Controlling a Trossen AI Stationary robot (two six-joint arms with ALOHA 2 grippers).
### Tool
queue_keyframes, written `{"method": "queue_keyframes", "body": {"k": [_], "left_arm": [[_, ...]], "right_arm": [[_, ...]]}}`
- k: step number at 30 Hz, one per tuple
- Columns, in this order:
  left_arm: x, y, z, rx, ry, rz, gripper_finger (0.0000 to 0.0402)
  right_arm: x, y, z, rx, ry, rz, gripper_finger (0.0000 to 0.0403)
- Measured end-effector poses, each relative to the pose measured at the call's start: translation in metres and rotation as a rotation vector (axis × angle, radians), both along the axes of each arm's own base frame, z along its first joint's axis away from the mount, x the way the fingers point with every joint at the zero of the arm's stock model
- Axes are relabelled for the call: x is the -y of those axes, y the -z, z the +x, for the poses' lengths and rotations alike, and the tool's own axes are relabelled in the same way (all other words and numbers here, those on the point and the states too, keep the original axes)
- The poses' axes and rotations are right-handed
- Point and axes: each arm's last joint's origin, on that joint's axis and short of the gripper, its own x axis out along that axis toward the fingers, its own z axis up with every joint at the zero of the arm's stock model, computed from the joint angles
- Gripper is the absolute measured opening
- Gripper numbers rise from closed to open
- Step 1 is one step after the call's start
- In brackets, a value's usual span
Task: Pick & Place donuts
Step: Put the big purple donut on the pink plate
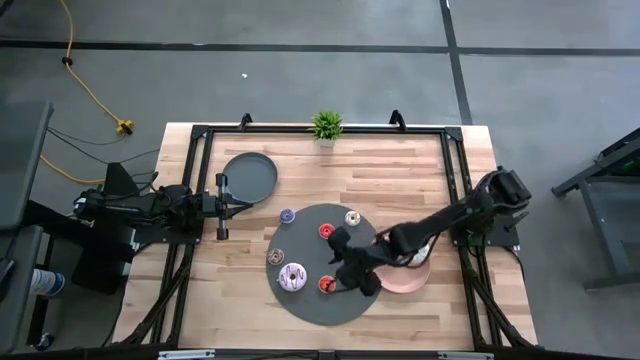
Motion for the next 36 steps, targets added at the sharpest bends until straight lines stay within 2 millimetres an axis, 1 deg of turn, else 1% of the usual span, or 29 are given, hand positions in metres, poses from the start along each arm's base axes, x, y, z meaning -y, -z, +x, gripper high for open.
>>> {"method": "queue_keyframes", "body": {"k": [5, 7, 9, 12, 16, 21, 24, 29, 33, 36], "left_arm": [[0.000, 0.000, 0.000, 0.000, 0.000, 0.000, 0.0000], [0.000, 0.000, 0.000, 0.000, 0.000, 0.000, 0.0000], [0.000, 0.000, 0.000, 0.000, 0.000, 0.000, 0.0000], [0.000, 0.000, 0.000, 0.000, 0.000, 0.000, 0.0000], [0.000, 0.000, 0.000, 0.000, 0.000, 0.000, 0.0000], [0.000, 0.000, 0.000, 0.000, 0.000, 0.000, 0.0000], [0.000, 0.000, 0.000, 0.000, 0.000, 0.000, 0.0000], [0.000, 0.000, 0.000, 0.000, 0.000, 0.000, 0.0000], [0.000, 0.000, 0.000, 0.000, 0.000, 0.000, 0.0000], [0.000, 0.000, 0.000, 0.000, 0.000, 0.000, 0.0000]], "right_arm": [[-0.018, 0.024, 0.008, 0.017, 0.027, 0.010, 0.0158], [-0.024, 0.030, 0.015, 0.015, 0.047, 0.014, 0.0158], [-0.028, 0.032, 0.023, 0.022, 0.065, 0.020, 0.0157], [-0.034, 0.029, 0.038, 0.044, 0.073, 0.034, 0.0156], [-0.041, 0.030, 0.055, 0.032, 0.077, 0.030, 0.0160], [-0.049, 0.034, 0.072, -0.007, 0.079, 0.007, 0.0163], [-0.053, 0.040, 0.080, -0.025, 0.085, -0.001, 0.0161], [-0.058, 0.049, 0.088, -0.031, 0.115, -0.023, 0.0167], [-0.061, 0.056, 0.089, -0.028, 0.128, -0.066, 0.0178], [-0.062, 0.057, 0.088, -0.020, 0.142, -0.080, 0.0187]]}}
